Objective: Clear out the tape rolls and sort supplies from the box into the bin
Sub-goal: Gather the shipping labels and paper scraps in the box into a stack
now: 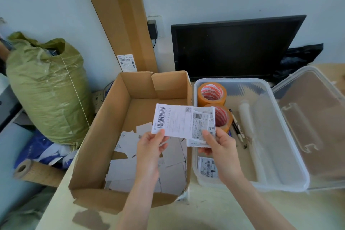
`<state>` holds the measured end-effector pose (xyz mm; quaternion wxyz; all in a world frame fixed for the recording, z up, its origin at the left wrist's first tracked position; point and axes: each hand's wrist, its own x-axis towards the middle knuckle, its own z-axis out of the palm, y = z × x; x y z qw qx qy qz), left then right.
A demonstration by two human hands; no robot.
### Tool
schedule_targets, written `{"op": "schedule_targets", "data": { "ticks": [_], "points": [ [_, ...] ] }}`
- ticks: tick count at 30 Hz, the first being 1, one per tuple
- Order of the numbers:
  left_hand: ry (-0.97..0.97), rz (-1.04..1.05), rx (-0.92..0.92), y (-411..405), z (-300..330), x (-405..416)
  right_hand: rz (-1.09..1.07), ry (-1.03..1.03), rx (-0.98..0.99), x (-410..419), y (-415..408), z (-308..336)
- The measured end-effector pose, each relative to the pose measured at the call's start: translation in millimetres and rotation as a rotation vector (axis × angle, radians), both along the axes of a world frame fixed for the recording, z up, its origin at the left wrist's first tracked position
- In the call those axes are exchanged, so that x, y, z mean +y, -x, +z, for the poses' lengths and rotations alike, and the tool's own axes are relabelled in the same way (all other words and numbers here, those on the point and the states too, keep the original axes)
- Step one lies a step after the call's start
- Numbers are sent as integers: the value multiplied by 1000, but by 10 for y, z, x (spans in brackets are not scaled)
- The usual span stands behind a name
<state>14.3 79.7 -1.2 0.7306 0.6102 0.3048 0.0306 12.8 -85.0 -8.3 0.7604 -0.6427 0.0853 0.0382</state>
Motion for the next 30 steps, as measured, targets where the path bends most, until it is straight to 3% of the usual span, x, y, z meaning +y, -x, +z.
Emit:
{"op": "schedule_targets", "data": {
  "ticks": [5,10,13,19,30],
  "points": [
    [-109,-46,-70,-27,30,23,69,32,12,25,-4,-19],
    [-663,-247,-150,-152,148,301,94,-84,41,14,-10,-15],
    [-830,-380,-245,-223,197,342,148,-48,48,36,-6,-14],
    [-764,-614,-360,-277,180,230,237,20,25,51,0,-16],
    [-593,-608,-421,-409,45,330,264,41,29,57,-22,-90]
  ]
}}
